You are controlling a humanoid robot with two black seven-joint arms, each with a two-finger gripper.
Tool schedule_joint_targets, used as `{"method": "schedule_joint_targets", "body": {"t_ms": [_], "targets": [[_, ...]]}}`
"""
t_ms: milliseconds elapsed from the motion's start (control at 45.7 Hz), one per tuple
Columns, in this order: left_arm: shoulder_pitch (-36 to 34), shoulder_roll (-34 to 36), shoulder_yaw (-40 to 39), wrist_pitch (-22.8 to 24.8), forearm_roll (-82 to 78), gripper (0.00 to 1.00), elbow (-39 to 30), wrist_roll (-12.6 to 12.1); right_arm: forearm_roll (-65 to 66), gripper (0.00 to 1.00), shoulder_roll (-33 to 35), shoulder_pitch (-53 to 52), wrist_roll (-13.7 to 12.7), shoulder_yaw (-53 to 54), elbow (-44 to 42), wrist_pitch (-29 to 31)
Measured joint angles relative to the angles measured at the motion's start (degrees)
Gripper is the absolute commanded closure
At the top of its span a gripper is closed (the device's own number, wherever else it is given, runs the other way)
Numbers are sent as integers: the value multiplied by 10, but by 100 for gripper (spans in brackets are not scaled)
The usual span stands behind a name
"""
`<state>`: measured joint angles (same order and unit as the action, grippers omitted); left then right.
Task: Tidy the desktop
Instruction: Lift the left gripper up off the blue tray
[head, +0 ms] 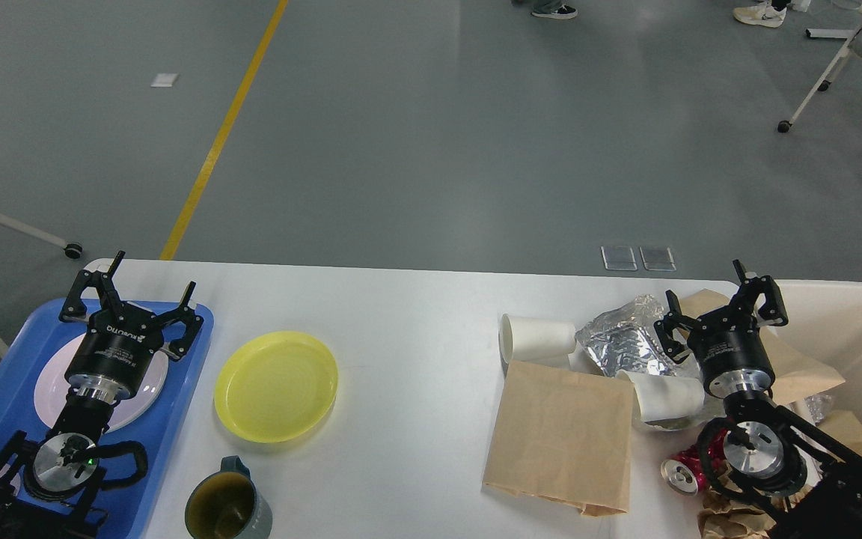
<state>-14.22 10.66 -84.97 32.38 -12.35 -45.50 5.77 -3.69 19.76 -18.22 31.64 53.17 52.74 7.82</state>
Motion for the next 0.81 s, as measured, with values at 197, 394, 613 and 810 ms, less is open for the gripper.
{"method": "schedule_joint_targets", "body": {"t_ms": [197, 394, 613, 810], "targets": [[-1, 2, 1, 5, 1, 4, -1, -7, 0, 0, -1, 0, 0, 0, 0, 0], [1, 32, 6, 3, 1, 4, -4, -8, 0, 0, -1, -1, 0, 0, 0, 0], [-10, 118, 23, -3, -8, 4, -37, -9, 0, 0, 0, -1, 0, 0, 0, 0], [-103, 256, 147, -4, -11, 4, -53, -23, 0, 0, 0, -1, 0, 0, 0, 0]]}}
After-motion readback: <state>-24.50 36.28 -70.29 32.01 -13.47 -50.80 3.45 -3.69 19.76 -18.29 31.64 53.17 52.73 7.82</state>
